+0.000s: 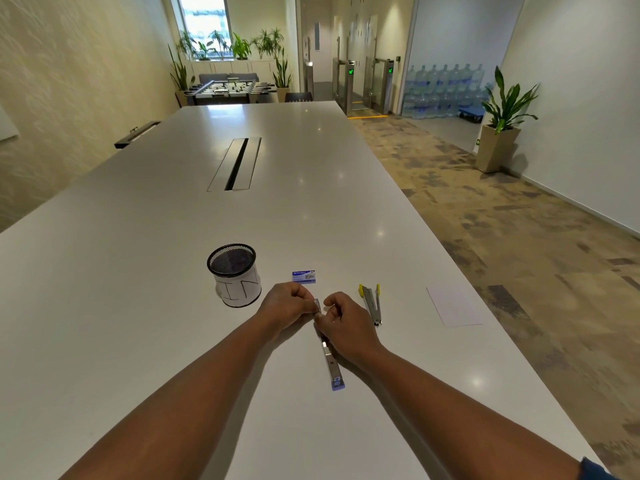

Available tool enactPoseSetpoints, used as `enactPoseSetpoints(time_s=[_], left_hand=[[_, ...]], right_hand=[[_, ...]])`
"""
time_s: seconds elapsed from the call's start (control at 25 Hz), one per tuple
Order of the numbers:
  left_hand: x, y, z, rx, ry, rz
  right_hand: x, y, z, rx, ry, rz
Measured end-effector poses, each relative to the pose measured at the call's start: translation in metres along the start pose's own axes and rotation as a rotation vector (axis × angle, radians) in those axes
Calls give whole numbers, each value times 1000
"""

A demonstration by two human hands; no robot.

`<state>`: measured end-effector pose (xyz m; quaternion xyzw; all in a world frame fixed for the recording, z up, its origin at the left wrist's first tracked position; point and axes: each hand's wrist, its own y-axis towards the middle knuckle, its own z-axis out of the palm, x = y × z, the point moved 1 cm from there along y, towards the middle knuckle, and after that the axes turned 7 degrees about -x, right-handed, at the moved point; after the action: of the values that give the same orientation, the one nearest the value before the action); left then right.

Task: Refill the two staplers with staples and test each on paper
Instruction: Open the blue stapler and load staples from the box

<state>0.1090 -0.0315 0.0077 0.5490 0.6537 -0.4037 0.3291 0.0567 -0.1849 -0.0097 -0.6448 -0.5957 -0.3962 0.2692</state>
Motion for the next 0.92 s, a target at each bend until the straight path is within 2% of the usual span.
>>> enactPoseSetpoints(time_s=[0.2,0.32,0.44,0.56,0.72,0.92], left_hand=[[4,-1,2,-14,-105,-12],[11,-1,3,-64,8,76],[16,-6,4,-99,-7,113],[13,-17,10,-107,-28,116],[12,-33,28,-108,-306,95],[18,-39,27,-242,-546,88]], right_hand=[[0,-11,-5,102,-86,-108],[0,-14,-1,72,-132,-132],[-4,-17,-2,-10,-34,-98],[-8,-18,-4,-93,169,-37],[-7,-20,-7,-108,307,-94],[-4,-28,-7,-72,130,-176]])
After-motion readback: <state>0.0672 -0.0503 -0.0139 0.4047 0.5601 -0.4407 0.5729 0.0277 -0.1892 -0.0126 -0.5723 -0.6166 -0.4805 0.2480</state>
